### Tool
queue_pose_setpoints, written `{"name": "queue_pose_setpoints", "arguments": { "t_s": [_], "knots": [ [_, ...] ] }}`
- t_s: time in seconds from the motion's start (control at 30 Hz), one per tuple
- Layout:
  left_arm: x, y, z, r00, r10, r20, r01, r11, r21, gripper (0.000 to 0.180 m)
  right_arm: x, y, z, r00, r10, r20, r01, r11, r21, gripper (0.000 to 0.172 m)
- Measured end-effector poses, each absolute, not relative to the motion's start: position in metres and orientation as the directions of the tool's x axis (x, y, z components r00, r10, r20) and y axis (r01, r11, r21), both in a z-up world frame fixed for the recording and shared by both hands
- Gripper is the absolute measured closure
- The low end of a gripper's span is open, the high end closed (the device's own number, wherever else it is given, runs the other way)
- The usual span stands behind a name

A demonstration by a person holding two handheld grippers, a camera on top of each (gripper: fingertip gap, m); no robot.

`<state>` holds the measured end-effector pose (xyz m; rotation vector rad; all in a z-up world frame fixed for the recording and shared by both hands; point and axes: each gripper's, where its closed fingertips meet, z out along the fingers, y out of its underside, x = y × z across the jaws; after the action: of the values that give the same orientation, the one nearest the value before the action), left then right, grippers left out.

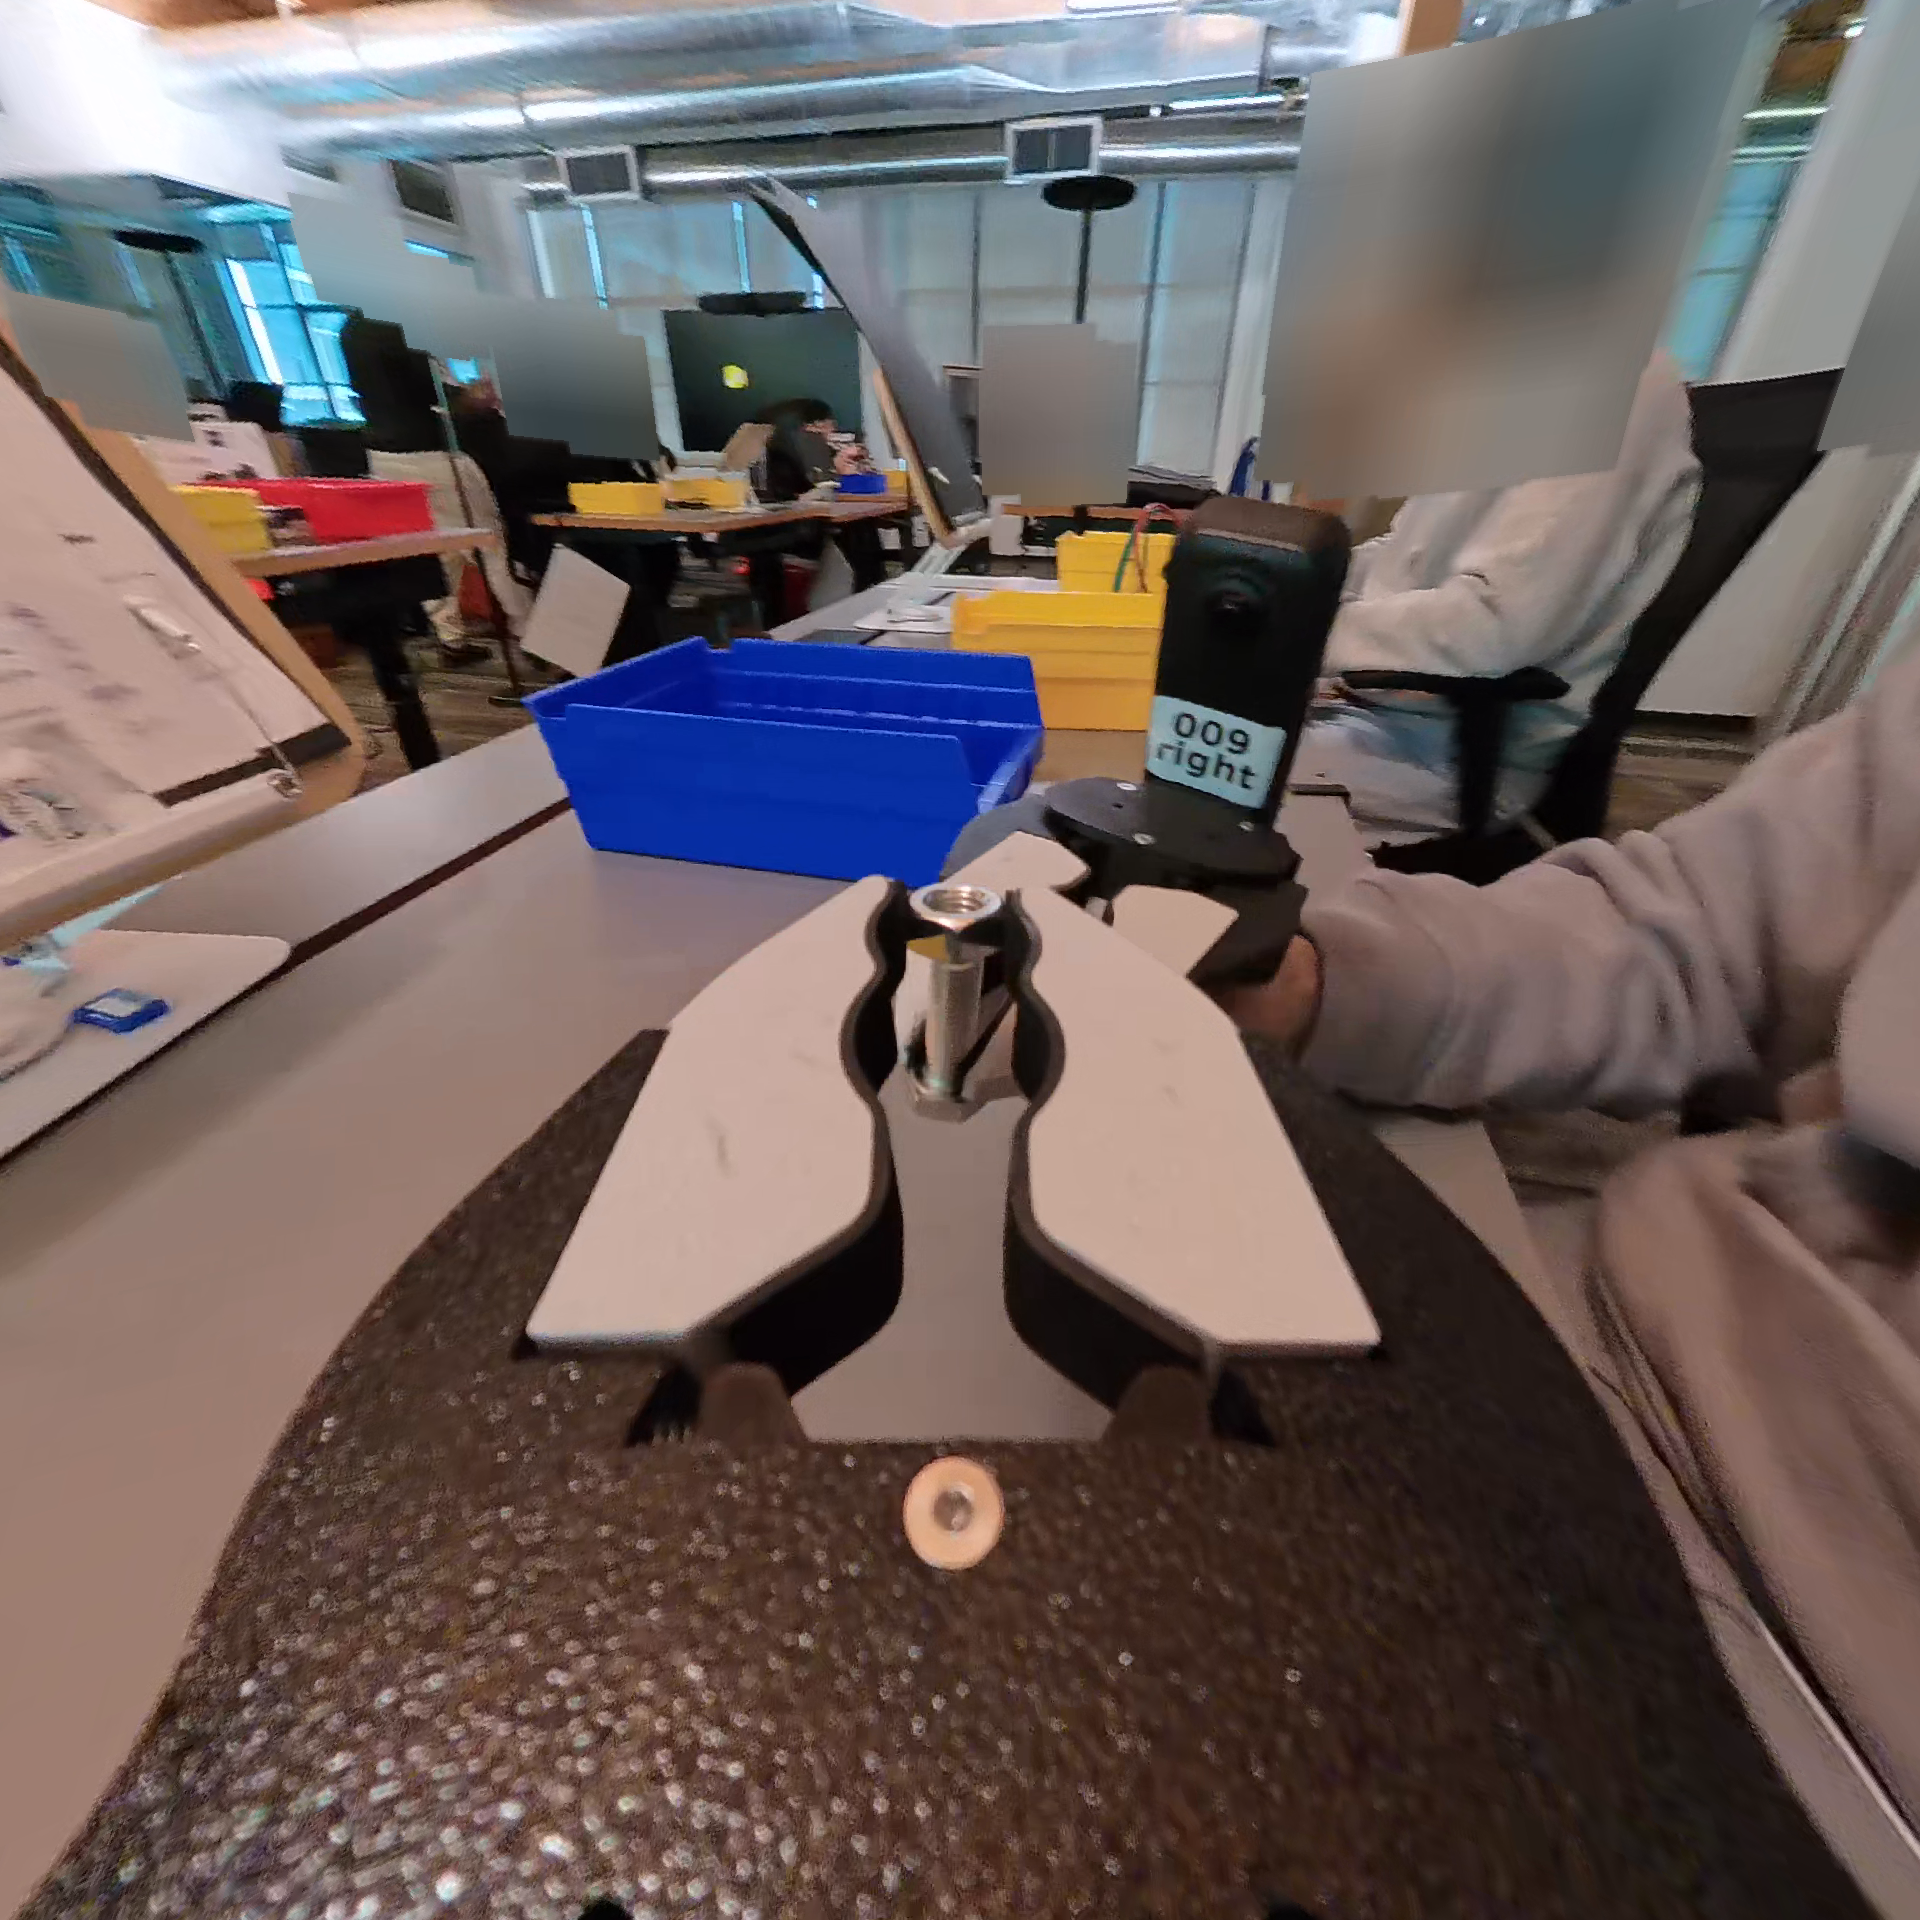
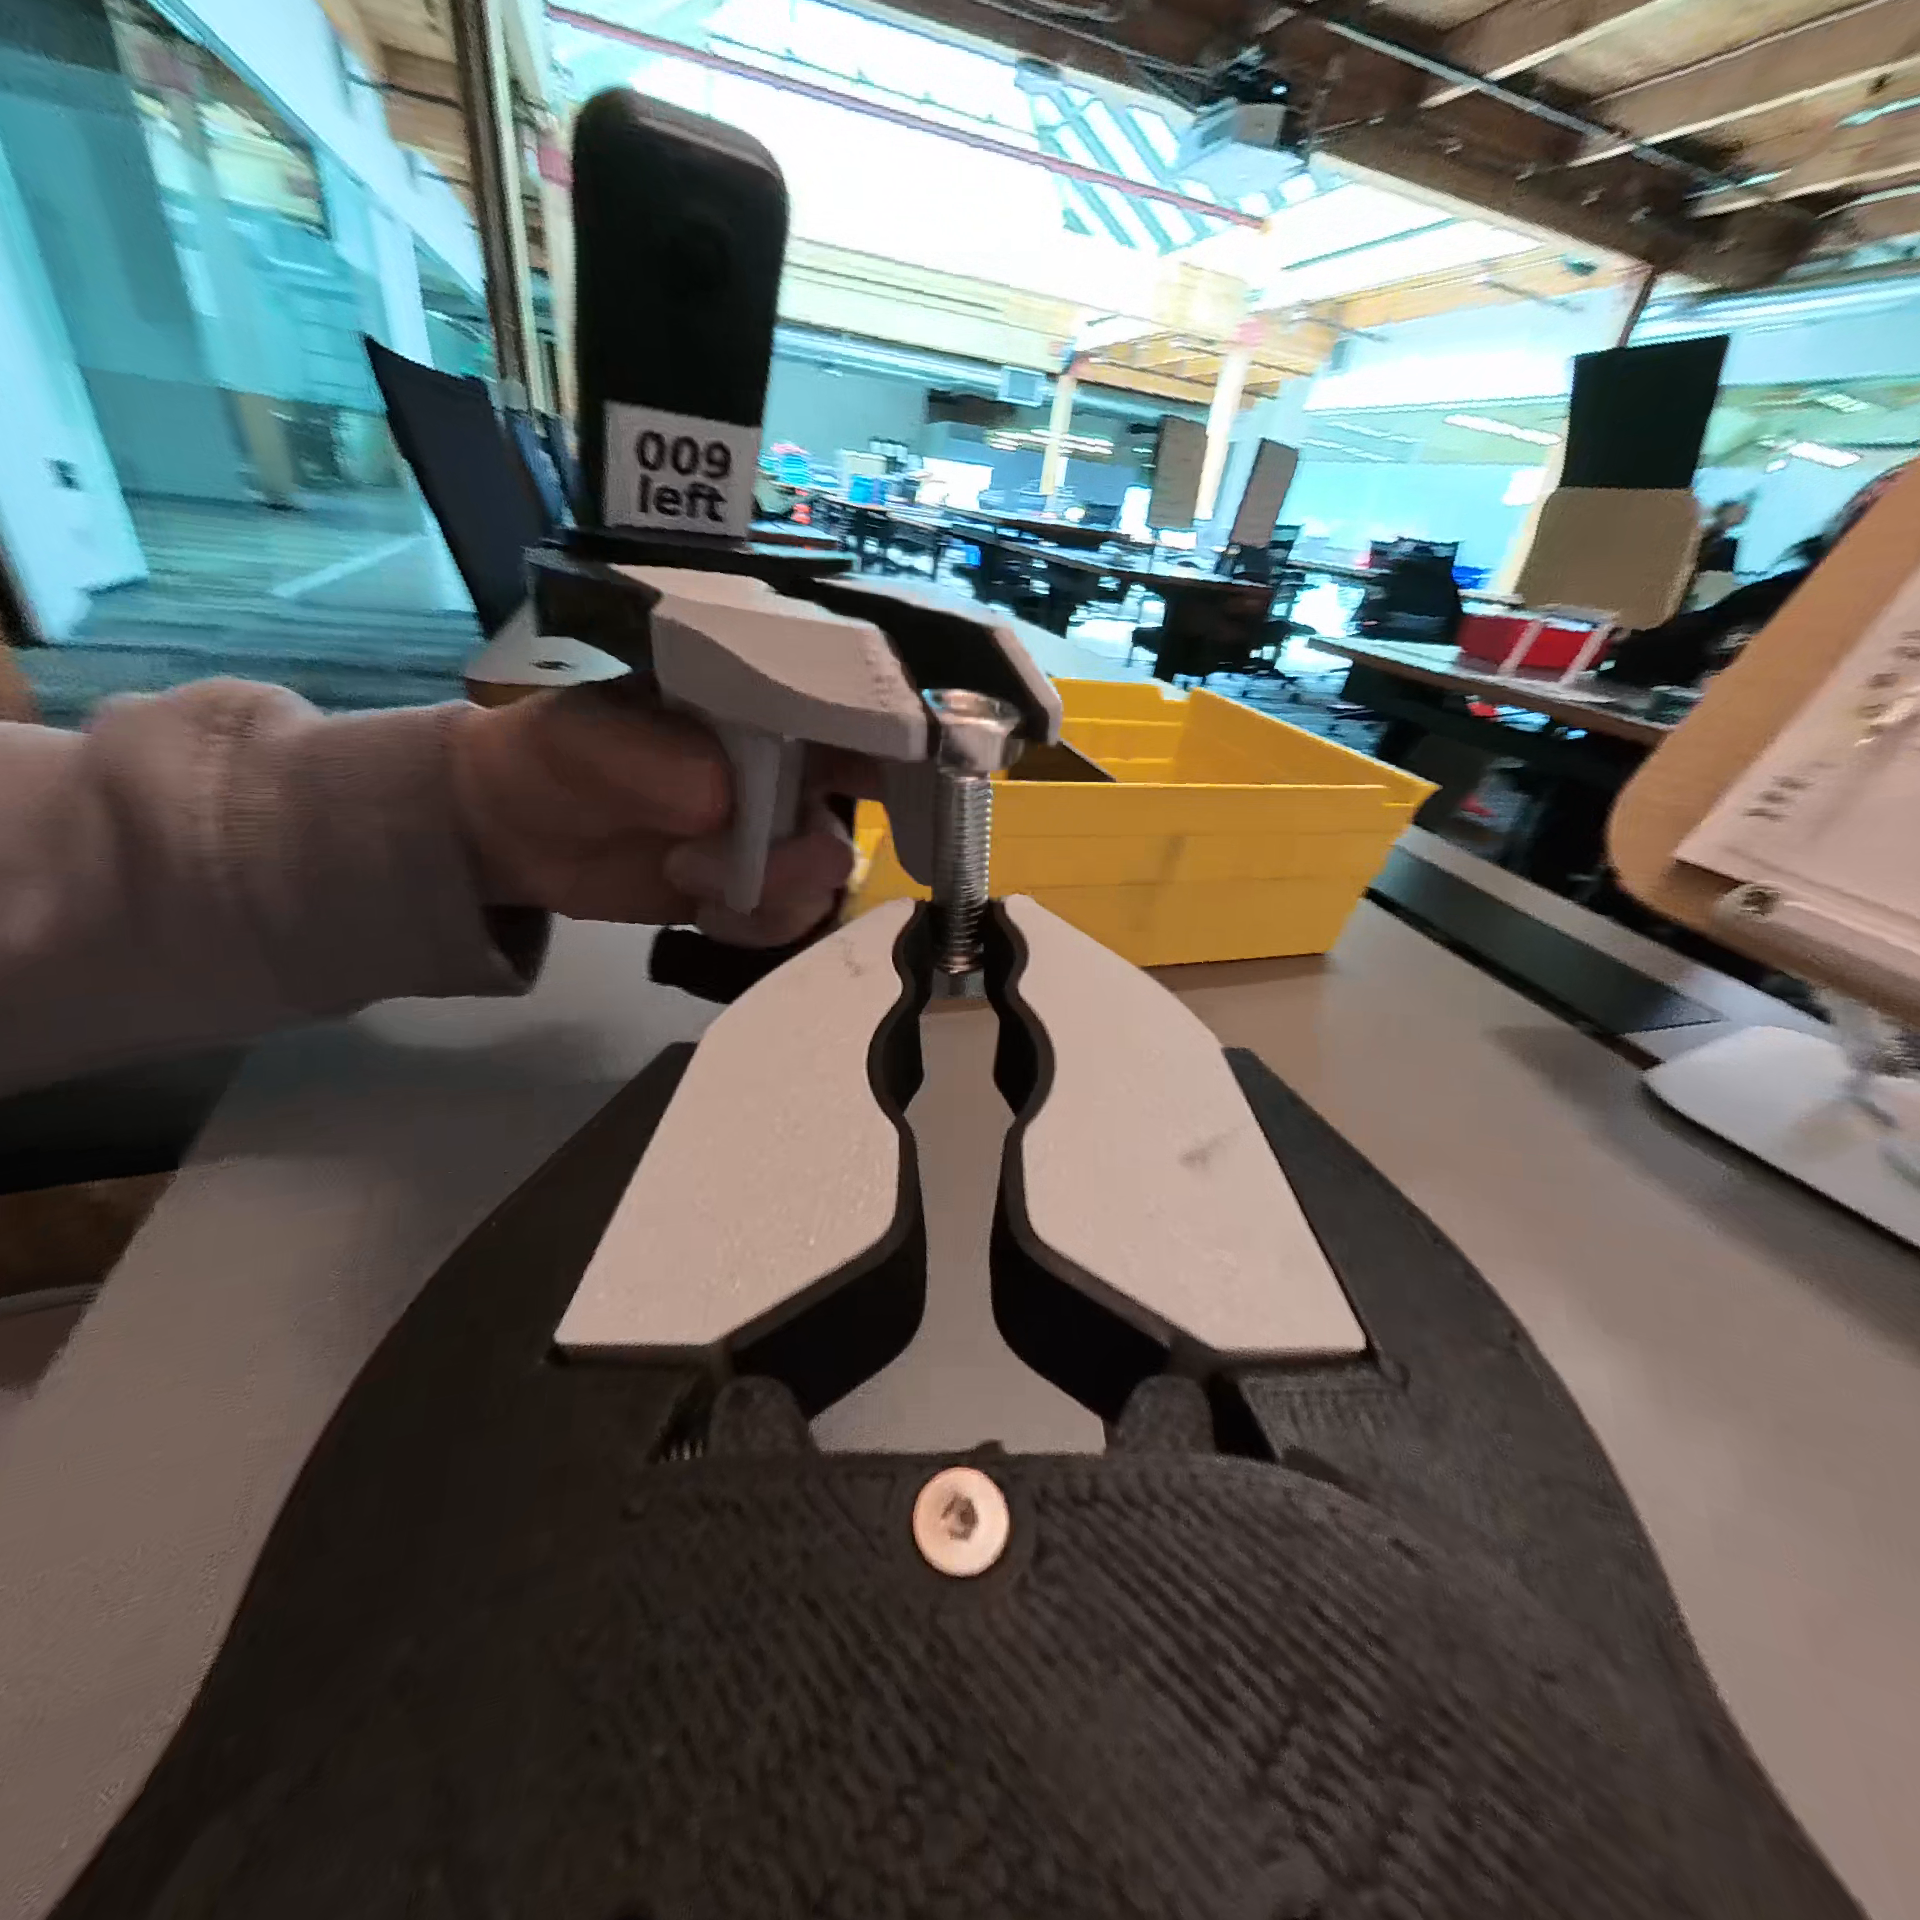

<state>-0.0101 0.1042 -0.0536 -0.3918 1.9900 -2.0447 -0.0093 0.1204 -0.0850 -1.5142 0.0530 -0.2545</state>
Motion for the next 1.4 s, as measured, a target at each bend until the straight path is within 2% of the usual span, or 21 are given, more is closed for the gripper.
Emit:
{"name": "queue_pose_setpoints", "arguments": {
  "t_s": [0.2,0.37,0.8,1.23,1.4],
  "knots": [
    [-0.007,0.101,-0.053,-0.922,-0.386,0.04,-0.02,-0.056,-0.998,0.164,-0.011,0.121,-0.081,0.976,-0.193,0.106,0.12,0.066,-0.991,0.162],
    [-0.01,0.104,-0.049,-0.927,-0.37,0.054,-0.019,-0.098,-0.995,0.164,-0.009,0.117,-0.078,0.986,-0.164,0.025,0.044,0.117,-0.992,0.163],
    [-0.01,0.101,-0.054,-0.933,-0.354,0.06,-0.017,-0.122,-0.992,0.164,-0.011,0.12,-0.081,0.987,-0.155,0.038,0.053,0.096,-0.994,0.163],
    [-0.013,0.102,-0.061,-0.944,-0.33,-0.007,0.016,-0.025,-1.0,0.162,-0.016,0.122,-0.082,0.995,-0.101,0.002,0.013,0.105,-0.994,0.163],
    [-0.014,0.103,-0.06,-0.943,-0.334,0.003,0.014,-0.048,-0.999,0.163,-0.016,0.122,-0.083,0.994,-0.107,0.014,0.025,0.096,-0.995,0.163]
  ]
}}
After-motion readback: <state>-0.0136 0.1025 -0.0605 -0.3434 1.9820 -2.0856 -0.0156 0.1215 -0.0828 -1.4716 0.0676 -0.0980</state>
